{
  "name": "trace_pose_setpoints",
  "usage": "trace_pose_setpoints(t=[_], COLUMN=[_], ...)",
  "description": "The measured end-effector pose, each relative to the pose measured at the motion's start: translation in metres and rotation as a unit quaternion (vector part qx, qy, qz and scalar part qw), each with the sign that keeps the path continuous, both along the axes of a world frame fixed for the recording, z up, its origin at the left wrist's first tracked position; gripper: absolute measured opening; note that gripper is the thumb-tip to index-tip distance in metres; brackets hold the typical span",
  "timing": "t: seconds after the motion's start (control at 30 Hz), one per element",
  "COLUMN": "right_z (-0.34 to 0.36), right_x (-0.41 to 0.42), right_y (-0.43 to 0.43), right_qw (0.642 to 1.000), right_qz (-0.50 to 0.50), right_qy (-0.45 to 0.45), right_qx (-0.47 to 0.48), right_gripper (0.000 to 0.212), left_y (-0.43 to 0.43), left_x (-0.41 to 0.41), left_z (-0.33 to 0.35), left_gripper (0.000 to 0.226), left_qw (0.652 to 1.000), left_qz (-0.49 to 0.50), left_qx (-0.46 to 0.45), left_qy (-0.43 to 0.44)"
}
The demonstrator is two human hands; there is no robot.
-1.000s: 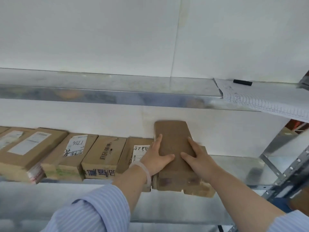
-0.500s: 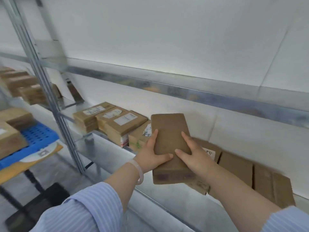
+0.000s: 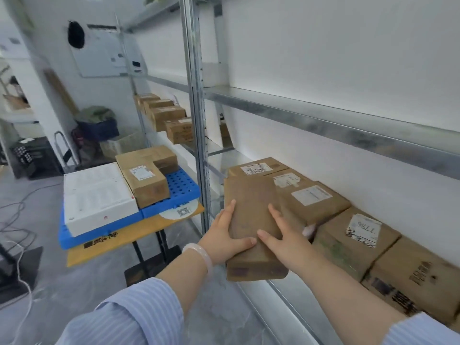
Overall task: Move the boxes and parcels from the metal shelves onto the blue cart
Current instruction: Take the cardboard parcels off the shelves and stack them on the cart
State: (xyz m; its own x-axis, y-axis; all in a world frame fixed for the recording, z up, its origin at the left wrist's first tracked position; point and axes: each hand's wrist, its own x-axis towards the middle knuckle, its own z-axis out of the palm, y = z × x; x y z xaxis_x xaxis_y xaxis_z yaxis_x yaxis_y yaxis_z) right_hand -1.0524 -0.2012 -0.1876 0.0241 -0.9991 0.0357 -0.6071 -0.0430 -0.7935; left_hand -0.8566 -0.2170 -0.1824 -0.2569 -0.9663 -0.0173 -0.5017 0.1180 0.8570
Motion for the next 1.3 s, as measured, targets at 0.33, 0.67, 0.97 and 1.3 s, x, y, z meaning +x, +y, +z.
trace_pose_setpoints(t=[0.33,0.67,0.97,1.3], right_z=[-0.018,-0.024,-0.024,-0.045], right_x=[0.135,0.178,0.186,0.216], right_y=[-0.089,-0.196,-0.352,-0.479], right_qw=[0.996,0.992,0.986,0.973], right_qz=[0.078,0.1,0.141,0.192], right_qy=[-0.004,0.001,0.016,0.057], right_qx=[0.052,0.077,0.093,0.116], right_gripper=[0.074,0.068,0.066,0.065], left_y=[-0.059,-0.144,-0.274,-0.367], left_x=[0.132,0.168,0.162,0.178], left_z=[-0.019,-0.036,-0.043,-0.061], left_gripper=[0.109,0.105,0.098,0.094], left_qw=[0.997,0.988,0.973,0.96], left_qz=[0.079,0.15,0.227,0.27], left_qx=[0.021,0.03,0.027,0.047], left_qy=[-0.003,-0.022,-0.015,-0.059])
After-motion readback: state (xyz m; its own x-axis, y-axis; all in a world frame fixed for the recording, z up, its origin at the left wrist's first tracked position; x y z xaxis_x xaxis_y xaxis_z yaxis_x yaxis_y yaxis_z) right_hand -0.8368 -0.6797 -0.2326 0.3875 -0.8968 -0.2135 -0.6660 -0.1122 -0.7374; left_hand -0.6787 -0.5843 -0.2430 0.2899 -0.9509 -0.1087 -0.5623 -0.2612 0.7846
